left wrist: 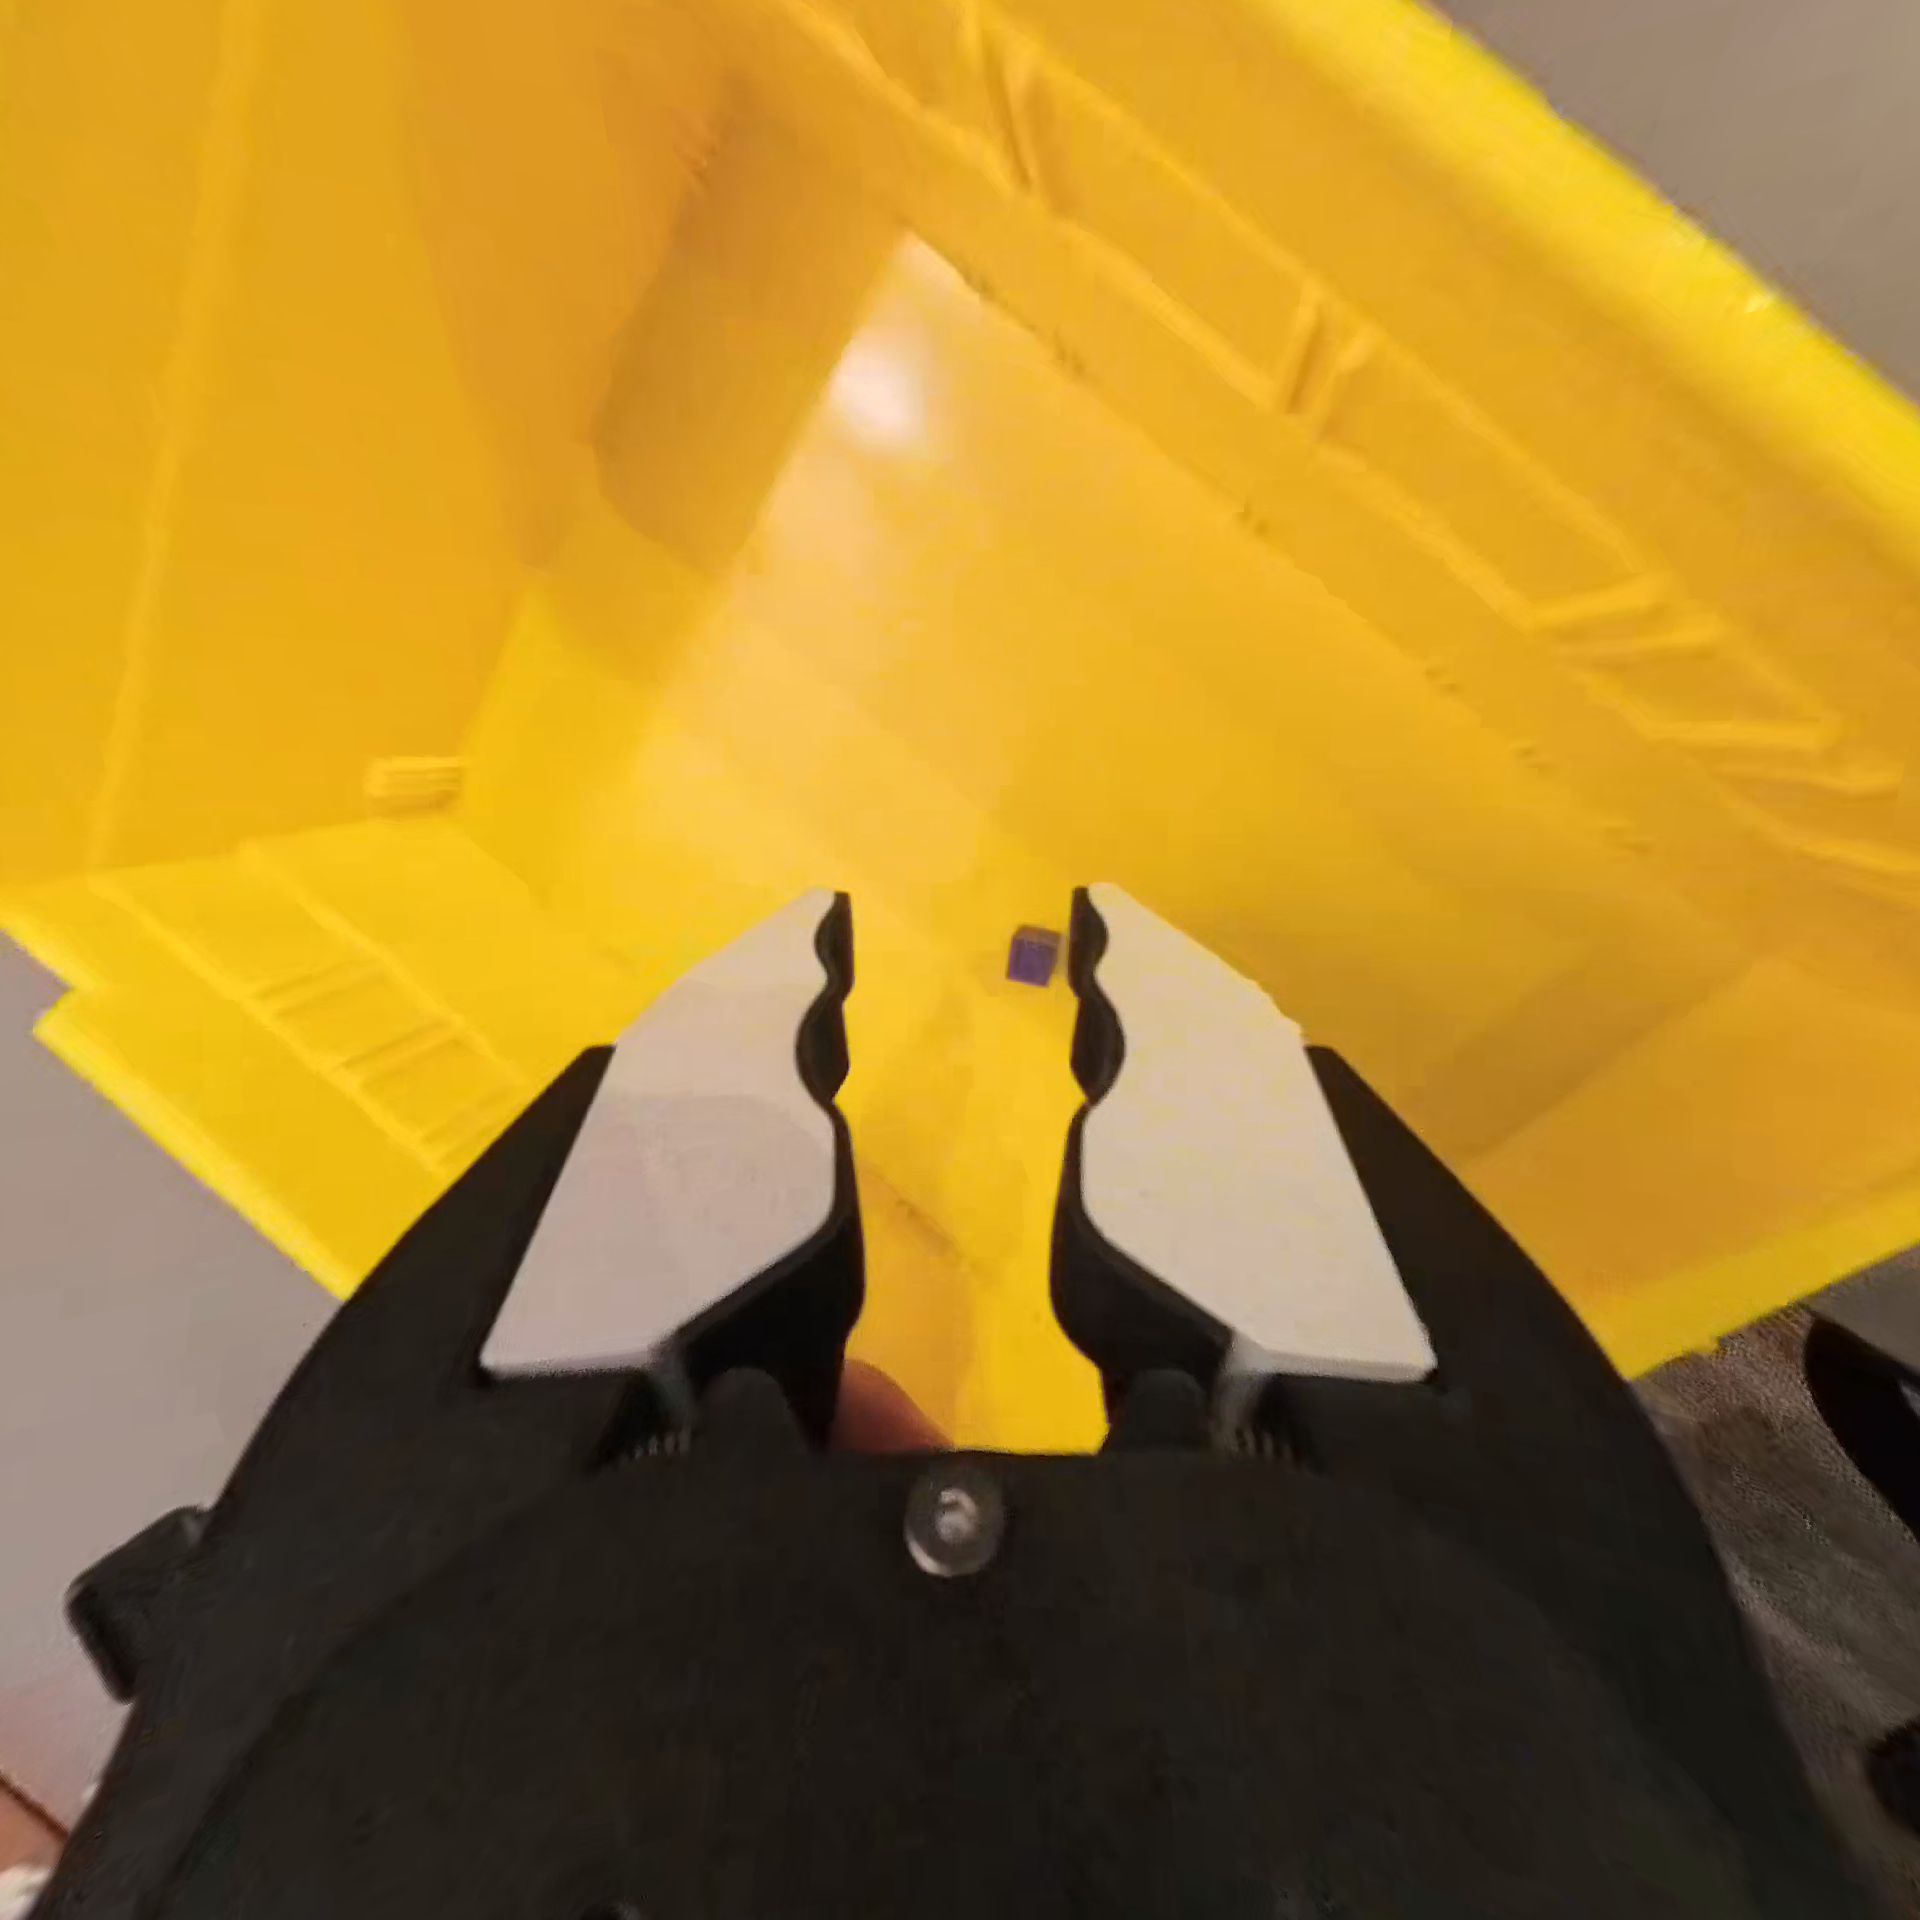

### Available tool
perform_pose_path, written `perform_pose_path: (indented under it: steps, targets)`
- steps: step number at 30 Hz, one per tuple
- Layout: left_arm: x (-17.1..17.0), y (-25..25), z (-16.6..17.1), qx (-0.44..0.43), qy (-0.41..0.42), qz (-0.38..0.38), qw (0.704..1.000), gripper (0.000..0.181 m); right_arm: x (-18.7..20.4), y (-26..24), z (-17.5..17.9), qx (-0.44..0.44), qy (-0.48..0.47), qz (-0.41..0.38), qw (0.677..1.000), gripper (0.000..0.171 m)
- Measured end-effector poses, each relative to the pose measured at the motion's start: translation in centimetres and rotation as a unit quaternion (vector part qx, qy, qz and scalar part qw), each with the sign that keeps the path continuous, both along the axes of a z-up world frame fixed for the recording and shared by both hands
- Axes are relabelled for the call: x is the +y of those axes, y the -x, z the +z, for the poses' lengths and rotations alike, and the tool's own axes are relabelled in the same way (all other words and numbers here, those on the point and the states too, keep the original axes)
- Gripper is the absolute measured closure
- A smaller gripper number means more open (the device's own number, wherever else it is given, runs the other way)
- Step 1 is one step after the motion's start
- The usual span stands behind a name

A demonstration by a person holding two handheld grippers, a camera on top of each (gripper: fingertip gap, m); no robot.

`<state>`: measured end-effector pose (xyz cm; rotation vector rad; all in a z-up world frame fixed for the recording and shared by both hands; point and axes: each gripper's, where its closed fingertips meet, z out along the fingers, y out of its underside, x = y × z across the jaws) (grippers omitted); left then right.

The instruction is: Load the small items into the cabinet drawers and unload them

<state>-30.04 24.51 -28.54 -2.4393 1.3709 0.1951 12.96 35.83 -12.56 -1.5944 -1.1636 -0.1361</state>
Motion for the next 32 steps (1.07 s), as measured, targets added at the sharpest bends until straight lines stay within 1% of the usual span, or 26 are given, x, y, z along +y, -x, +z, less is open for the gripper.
perform_pose_path:
  steps: [1, 6, 9, 10, 12, 15, 18, 20, 23, 25, 27, 29, 32]
  targets:
    - [-0.6, 0.2, -0.9, 0.003, 0.02, -0.005, 1.0, 0.143, 0.0, 0.0, 0.0, 0.001, 0.0, 0.0, 1.0, 0.138]
    - [-1.7, 0.5, -3.1, 0.012, 0.057, -0.012, 0.998, 0.157, 0.0, 0.0, 0.0, 0.004, -0.001, 0.001, 1.0, 0.137]
    - [-2.2, 1.7, -4.4, 0.055, 0.072, -0.011, 0.996, 0.16, 0.0, 0.0, 0.0, 0.005, 0.0, 0.001, 1.0, 0.137]
    - [-2.2, 1.7, -4.5, 0.049, 0.072, -0.01, 0.996, 0.167, 0.0, 0.0, 0.0, 0.004, 0.0, 0.0, 1.0, 0.137]
    - [-2.1, 1.8, -4.6, 0.043, 0.069, 0.004, 0.997, 0.17, 0.0, 0.0, 0.0, 0.005, -0.001, 0.001, 1.0, 0.137]
    - [-2.3, 1.7, -4.6, 0.037, 0.069, -0.002, 0.997, 0.171, 0.0, 0.0, 0.0, 0.006, -0.001, 0.001, 1.0, 0.138]
    - [-1.5, 1.4, -3.1, 0.028, 0.042, -0.001, 0.999, 0.171, 0.0, 0.0, 0.0, 0.005, 0.0, 0.0, 1.0, 0.137]
    - [-0.5, 0.0, -0.3, -0.001, 0.0, -0.002, 1.0, 0.171, 0.0, 0.0, 0.0, 0.006, 0.0, 0.0, 1.0, 0.137]
    - [1.1, -4.8, 5.8, -0.058, -0.079, -0.039, 0.994, 0.171, 0.0, 0.0, 0.0, 0.007, -0.001, 0.001, 1.0, 0.138]
    - [1.8, -10.0, 10.1, -0.103, -0.13, -0.082, 0.983, 0.171, 0.0, 0.0, 0.0, 0.008, -0.001, 0.002, 1.0, 0.137]
    - [2.2, -15.9, 13.3, -0.145, -0.16, -0.131, 0.968, 0.171, 0.0, 0.0, 0.0, 0.008, -0.001, 0.001, 1.0, 0.137]
    - [2.9, -21.5, 14.9, -0.165, -0.176, -0.172, 0.955, 0.171, 0.0, 0.0, 0.0, 0.009, -0.001, 0.001, 1.0, 0.137]
    - [4.0, -29.3, 15.2, -0.187, -0.172, -0.215, 0.943, 0.171, 0.0, 0.0, 0.0, 0.009, -0.001, 0.0, 1.0, 0.137]
